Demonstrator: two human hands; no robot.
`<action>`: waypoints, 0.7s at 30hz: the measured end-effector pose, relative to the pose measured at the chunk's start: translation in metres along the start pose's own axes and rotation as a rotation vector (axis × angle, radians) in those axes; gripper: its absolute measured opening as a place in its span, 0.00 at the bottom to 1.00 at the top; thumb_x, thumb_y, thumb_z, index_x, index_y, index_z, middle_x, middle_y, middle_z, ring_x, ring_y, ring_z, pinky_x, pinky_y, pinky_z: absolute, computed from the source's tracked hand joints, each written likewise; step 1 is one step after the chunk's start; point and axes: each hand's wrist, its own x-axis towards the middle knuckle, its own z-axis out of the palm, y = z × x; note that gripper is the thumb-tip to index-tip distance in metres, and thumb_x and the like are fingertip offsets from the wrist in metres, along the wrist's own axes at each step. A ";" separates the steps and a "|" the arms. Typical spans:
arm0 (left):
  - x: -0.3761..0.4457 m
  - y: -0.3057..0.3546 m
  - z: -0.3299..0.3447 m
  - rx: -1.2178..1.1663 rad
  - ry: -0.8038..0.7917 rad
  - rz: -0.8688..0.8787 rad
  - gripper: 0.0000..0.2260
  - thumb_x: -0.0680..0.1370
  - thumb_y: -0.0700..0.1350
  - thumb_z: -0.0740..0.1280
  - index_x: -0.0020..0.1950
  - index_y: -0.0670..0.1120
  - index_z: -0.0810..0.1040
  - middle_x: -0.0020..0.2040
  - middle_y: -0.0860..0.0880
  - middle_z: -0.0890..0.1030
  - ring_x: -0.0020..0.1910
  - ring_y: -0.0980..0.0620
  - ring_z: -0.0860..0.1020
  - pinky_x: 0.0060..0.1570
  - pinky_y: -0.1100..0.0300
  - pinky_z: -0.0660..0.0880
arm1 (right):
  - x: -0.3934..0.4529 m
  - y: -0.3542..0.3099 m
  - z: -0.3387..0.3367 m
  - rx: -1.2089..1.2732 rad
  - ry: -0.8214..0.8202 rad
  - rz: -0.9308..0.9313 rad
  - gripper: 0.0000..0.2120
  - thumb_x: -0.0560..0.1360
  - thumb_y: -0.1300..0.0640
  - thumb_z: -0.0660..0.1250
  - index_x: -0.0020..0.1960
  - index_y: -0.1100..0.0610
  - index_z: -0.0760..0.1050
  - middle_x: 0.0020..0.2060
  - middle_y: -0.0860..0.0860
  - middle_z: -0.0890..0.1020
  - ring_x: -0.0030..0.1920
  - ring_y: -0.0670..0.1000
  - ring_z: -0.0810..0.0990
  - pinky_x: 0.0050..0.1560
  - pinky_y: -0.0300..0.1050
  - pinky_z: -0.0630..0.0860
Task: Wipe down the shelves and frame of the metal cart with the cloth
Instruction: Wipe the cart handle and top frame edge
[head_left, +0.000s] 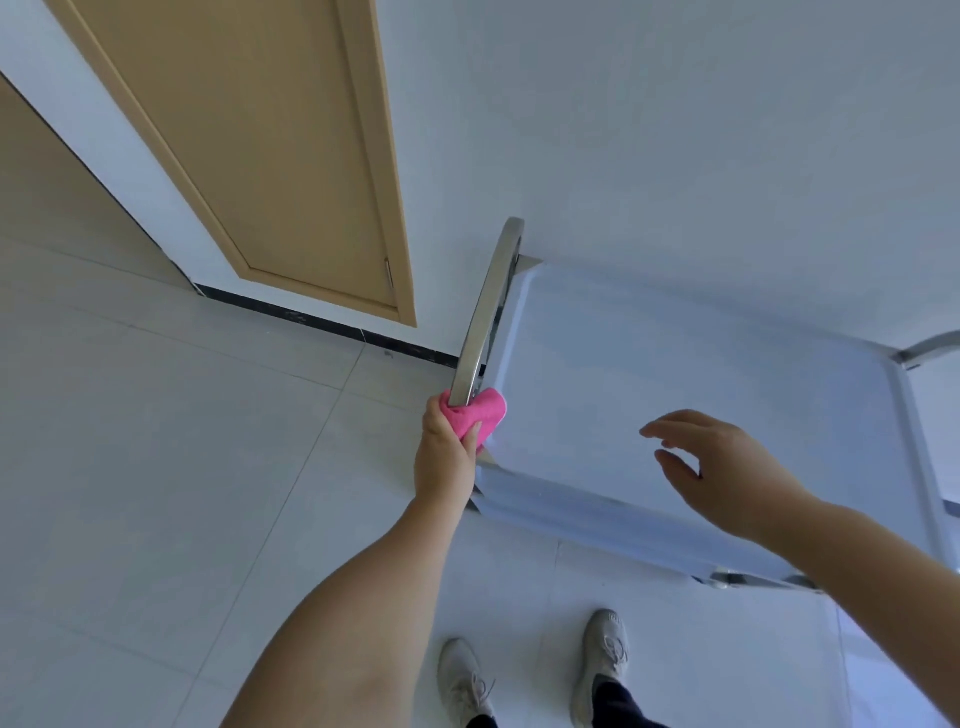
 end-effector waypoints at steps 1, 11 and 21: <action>0.000 0.000 -0.002 0.016 -0.007 0.001 0.22 0.77 0.47 0.64 0.69 0.50 0.60 0.62 0.47 0.75 0.51 0.44 0.79 0.49 0.51 0.77 | -0.003 -0.002 0.002 0.000 -0.008 0.015 0.12 0.76 0.60 0.64 0.58 0.52 0.78 0.55 0.46 0.79 0.49 0.49 0.80 0.50 0.45 0.75; -0.039 -0.014 -0.062 0.053 -0.027 0.119 0.14 0.77 0.48 0.64 0.62 0.52 0.71 0.52 0.53 0.81 0.45 0.53 0.79 0.39 0.63 0.76 | -0.017 -0.046 0.013 0.001 -0.084 -0.062 0.12 0.76 0.59 0.64 0.57 0.52 0.78 0.53 0.47 0.79 0.50 0.49 0.80 0.53 0.45 0.75; -0.099 0.045 -0.085 -0.069 -0.299 0.314 0.12 0.75 0.52 0.67 0.54 0.54 0.68 0.48 0.55 0.77 0.43 0.59 0.77 0.36 0.69 0.74 | -0.047 -0.070 0.016 0.007 -0.173 -0.127 0.23 0.76 0.56 0.63 0.70 0.51 0.66 0.63 0.49 0.74 0.58 0.50 0.76 0.60 0.45 0.72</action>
